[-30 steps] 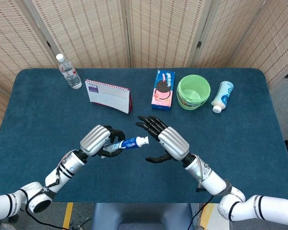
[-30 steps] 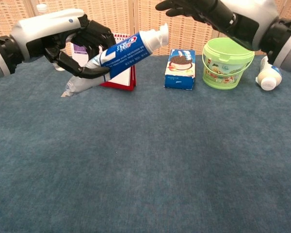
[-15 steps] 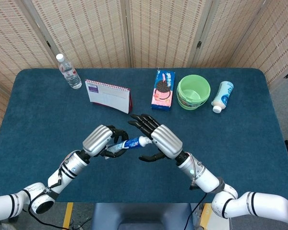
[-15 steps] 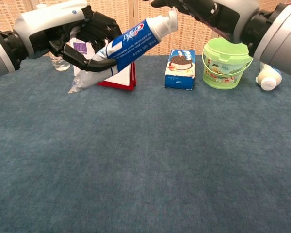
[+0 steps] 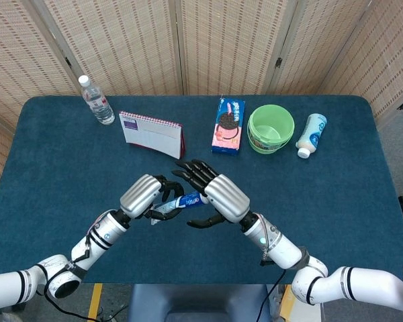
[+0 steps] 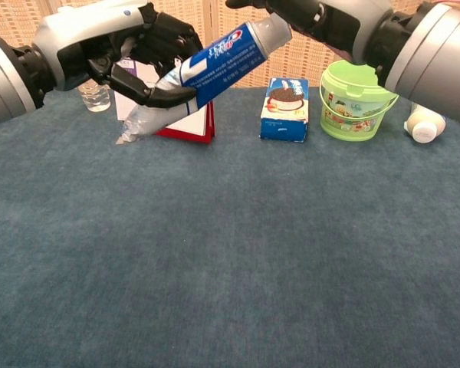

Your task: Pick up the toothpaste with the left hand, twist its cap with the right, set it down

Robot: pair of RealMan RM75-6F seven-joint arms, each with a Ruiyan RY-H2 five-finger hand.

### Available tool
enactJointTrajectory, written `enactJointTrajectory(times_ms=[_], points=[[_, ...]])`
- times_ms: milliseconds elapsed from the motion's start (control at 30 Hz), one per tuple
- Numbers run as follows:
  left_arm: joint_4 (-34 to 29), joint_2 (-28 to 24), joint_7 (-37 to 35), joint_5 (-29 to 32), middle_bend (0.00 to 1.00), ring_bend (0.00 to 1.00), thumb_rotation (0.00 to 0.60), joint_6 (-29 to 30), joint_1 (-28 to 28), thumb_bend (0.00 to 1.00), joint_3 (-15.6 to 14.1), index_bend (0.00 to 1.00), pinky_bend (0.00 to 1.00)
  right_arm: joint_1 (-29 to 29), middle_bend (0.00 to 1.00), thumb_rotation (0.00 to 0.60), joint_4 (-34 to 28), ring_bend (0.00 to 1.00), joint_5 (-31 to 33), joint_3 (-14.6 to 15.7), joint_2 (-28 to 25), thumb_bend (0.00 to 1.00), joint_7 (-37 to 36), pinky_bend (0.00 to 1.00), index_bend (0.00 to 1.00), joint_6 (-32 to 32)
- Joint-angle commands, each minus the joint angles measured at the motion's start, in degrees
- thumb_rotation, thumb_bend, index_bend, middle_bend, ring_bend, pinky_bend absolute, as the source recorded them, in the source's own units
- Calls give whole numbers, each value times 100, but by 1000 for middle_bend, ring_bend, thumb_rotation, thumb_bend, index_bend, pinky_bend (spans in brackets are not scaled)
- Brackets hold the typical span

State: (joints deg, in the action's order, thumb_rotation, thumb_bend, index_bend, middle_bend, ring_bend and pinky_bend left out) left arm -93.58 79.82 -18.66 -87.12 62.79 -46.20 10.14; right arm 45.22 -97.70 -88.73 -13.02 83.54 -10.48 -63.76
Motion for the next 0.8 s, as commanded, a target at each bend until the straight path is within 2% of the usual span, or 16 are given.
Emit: enactJointTrajectory(times_ms=[33, 800], points=[[-1, -2, -12, 12, 821, 739, 600, -12, -7, 583, 7, 740, 518, 11, 0, 1, 11, 0, -4, 1, 16, 0, 23, 0, 0, -12], [110, 62, -254, -4, 822, 740, 600, 57, -5, 583, 40, 740, 518, 65, 0, 0, 264, 0, -92, 67, 294, 0, -194, 0, 0, -182]])
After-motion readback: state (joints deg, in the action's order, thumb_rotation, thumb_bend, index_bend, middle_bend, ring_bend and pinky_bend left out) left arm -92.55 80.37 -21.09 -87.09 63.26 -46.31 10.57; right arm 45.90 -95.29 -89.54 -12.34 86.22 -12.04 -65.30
